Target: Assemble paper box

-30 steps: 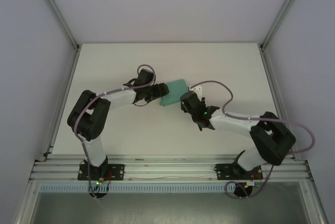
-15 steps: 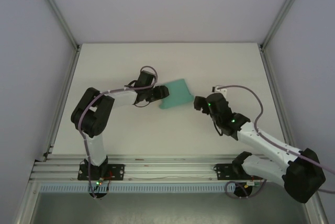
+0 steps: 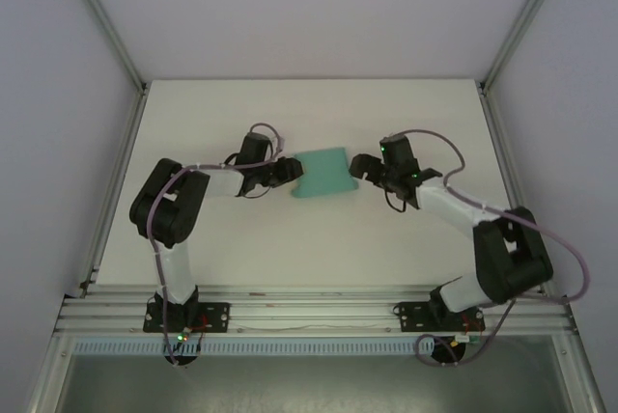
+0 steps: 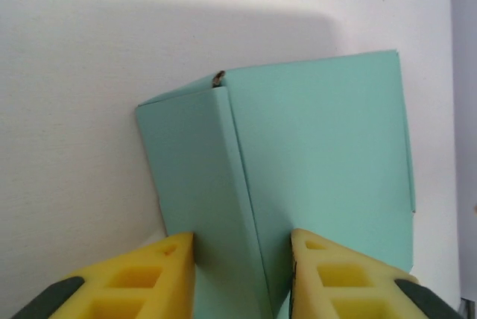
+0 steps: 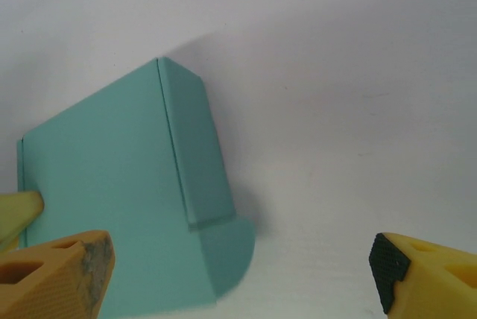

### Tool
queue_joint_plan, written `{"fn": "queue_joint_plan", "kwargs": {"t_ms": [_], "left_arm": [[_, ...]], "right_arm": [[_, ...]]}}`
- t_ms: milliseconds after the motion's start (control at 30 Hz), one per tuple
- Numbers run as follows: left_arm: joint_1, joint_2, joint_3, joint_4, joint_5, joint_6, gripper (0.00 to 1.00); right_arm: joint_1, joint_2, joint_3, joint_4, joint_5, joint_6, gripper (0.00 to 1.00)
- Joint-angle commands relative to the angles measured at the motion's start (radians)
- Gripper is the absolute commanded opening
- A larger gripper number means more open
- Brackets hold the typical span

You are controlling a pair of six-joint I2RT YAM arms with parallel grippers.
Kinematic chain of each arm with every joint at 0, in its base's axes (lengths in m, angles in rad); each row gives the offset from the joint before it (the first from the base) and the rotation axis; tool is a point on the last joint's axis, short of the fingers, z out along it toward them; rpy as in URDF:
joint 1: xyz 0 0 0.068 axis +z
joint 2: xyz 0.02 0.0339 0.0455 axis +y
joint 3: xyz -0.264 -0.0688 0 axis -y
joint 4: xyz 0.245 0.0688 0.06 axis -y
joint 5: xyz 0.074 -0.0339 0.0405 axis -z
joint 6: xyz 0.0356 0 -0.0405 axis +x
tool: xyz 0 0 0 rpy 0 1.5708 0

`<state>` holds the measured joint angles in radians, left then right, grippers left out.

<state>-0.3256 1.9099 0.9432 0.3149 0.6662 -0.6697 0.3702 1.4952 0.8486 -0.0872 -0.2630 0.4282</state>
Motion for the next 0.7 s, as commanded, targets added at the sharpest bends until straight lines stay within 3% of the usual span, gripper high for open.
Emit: {"fn": "queue_joint_plan", "kwargs": {"t_ms": [0,300,467,667], "left_arm": [[0.025,0.039,-0.062,0.027,0.020,-0.032,0.25],[0.062,0.048,-0.170,0.224,0.081,-0.131,0.21],[0.062,0.050,-0.179,0.214,0.076,-0.109,0.21],[0.062,0.049,-0.160,0.183,0.083,-0.075,0.21]], "right_arm": [[-0.036,0.085,0.049,0.089,-0.231,0.047,0.87],[-0.047,0.257,0.141,0.126,-0.413,0.070,0.87],[-0.047,0.314,0.150,0.188,-0.497,0.095,0.87],[-0.047,0.396,0.178,0.341,-0.652,0.197,0.73]]}}
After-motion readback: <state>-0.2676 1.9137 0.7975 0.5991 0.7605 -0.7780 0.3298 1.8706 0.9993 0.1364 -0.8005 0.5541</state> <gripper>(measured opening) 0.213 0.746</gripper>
